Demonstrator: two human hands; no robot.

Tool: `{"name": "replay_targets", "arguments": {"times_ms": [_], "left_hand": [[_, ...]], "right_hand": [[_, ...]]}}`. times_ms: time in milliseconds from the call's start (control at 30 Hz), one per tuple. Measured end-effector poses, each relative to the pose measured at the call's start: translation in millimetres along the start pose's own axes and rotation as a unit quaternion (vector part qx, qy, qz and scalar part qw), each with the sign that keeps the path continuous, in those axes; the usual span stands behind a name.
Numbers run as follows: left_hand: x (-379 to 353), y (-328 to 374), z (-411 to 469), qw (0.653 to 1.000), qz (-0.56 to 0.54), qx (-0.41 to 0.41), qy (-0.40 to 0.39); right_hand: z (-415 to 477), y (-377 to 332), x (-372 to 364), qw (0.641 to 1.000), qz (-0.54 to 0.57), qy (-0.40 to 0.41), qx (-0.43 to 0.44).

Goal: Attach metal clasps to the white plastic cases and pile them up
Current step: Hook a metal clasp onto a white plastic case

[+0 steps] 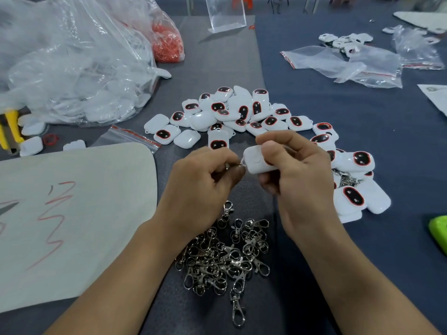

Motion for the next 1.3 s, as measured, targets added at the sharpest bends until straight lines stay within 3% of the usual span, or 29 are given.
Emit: {"name": "replay_targets", "arguments": {"times_ms": [67, 133, 300, 433, 533, 667, 733, 867, 1000, 1133, 1300], "left_hand": [[-5, -6, 0, 0.995, -0.093, 0.044, 0.006], [-13, -8, 2, 0.983, -0.168, 0.072, -0.006], [-25, -13, 3, 0.957, -0.26, 0.124, -0.043], [-17, -12, 0, 0.984, -0.149, 0.096, -0.025], [-16, -6, -2, 0.998, -0.005, 0.053, -0.039], [-23, 7, 0, 0.985, 0.151, -0.028, -0.083], [-27, 6, -1, 0.981, 0.174, -0.031, -0.085], [-24, -11, -2, 0.997, 0.023, 0.056, -0.038], [-29, -23, 1, 0.99, -0.084, 0.103, -0.038], [-29, -31, 1, 0.973, -0.186, 0.134, -0.022], [-22, -34, 2, 0.961, -0.217, 0.17, 0.004]], "right_hand": [[1, 23, -8, 0.985, 0.112, -0.02, -0.127], [-1, 34, -15, 0.966, 0.164, -0.04, -0.194], [0, 38, -14, 0.963, 0.177, -0.032, -0.199], [1, 31, -5, 0.986, 0.095, 0.003, -0.138], [4, 11, 6, 0.997, -0.056, 0.038, -0.025], [-10, -18, -4, 0.959, -0.239, 0.028, 0.148], [-12, -20, -7, 0.949, -0.269, 0.026, 0.165], [6, 9, 7, 0.997, -0.066, 0.037, -0.019], [5, 35, 3, 0.981, 0.078, 0.007, -0.176], [5, 37, 6, 0.975, 0.083, -0.009, -0.205], [11, 21, 18, 0.992, -0.023, 0.01, -0.126]]}}
Point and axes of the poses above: each hand's wrist, its own z-axis towards the middle knuckle, its own x-axis out of the back of the hand, y = z × x, the point moved 10 cm from there along z, towards the middle knuckle, and after that the axes turned 9 degrees about -z, right-handed, at the moved point
